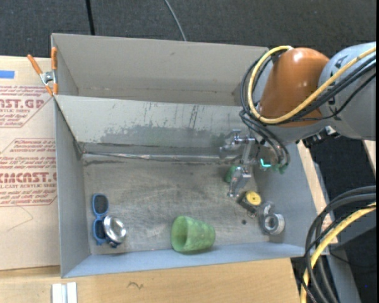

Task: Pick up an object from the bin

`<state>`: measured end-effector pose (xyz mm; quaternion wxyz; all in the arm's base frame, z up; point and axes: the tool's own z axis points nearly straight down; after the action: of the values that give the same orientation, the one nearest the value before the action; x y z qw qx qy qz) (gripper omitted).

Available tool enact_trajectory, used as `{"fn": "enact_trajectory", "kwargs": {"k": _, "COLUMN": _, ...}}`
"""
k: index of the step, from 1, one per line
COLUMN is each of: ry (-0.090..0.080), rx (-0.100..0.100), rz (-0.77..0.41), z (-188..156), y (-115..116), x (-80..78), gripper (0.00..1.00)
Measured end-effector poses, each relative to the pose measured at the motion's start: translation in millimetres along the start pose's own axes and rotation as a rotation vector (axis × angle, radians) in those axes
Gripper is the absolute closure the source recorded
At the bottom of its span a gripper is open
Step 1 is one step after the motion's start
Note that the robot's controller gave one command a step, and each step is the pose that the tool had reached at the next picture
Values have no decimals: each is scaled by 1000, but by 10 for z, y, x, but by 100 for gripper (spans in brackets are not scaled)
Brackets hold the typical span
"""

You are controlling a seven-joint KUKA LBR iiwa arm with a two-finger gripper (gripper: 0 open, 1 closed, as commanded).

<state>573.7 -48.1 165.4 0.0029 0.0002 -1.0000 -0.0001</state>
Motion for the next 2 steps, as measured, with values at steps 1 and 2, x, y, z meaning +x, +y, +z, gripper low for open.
{"fn": "enact_trajectory", "kwargs": {"k": 1, "ry": -2, "rx": 2, "rz": 19, "z": 483, "y": -506, "x": 99, "gripper": 0}}
{"fn": "enact_trajectory", "kwargs": {"k": 2, "ry": -11, "rx": -1, "rz": -291, "z": 784, "y": -911, "x": -46, "gripper": 0}}
